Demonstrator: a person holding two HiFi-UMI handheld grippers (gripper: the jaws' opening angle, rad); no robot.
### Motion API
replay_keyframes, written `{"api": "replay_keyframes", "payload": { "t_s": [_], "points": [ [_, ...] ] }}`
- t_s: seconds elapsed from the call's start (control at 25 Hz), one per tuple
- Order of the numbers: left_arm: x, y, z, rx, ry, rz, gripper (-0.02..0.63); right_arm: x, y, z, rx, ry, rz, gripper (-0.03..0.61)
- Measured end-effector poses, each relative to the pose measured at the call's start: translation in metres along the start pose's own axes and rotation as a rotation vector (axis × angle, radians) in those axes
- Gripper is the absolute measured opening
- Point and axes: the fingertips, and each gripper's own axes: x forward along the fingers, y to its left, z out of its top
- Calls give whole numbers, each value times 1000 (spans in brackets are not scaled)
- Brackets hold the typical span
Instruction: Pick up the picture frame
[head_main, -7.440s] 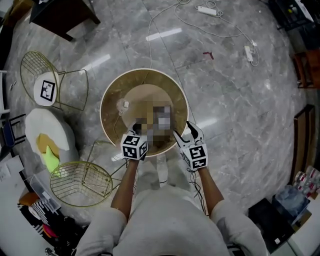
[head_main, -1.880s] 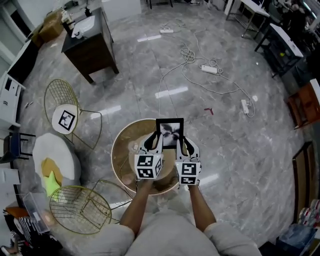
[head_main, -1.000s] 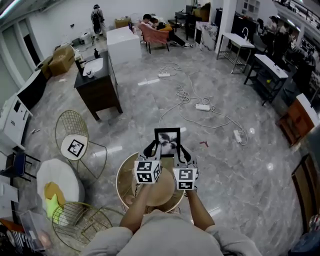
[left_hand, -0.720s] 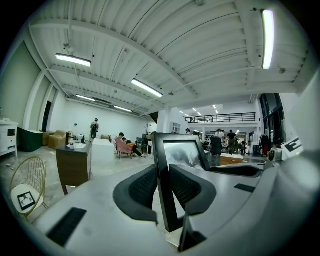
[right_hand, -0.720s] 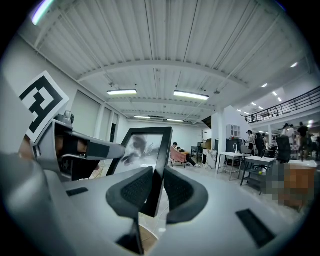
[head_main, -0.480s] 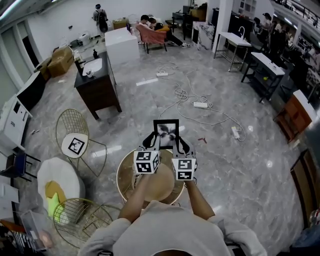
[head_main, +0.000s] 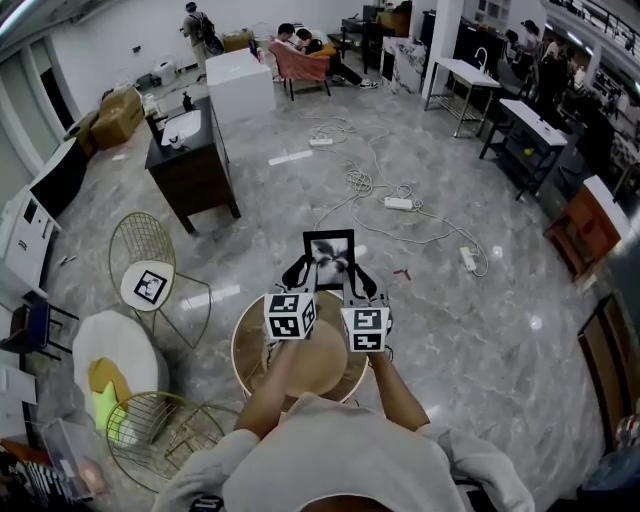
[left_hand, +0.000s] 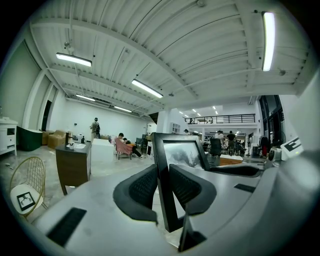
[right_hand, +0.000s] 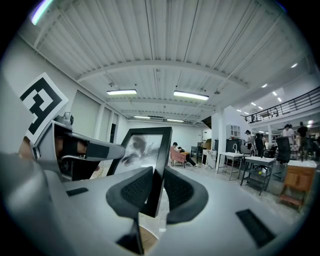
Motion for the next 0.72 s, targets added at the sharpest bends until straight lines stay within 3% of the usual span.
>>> {"api": "replay_keyframes", "payload": {
  "t_s": [0.72],
  "points": [
    [4, 7, -4, -2, 23, 0, 75, 7, 3, -4, -2, 18, -4, 74]
  ]
}}
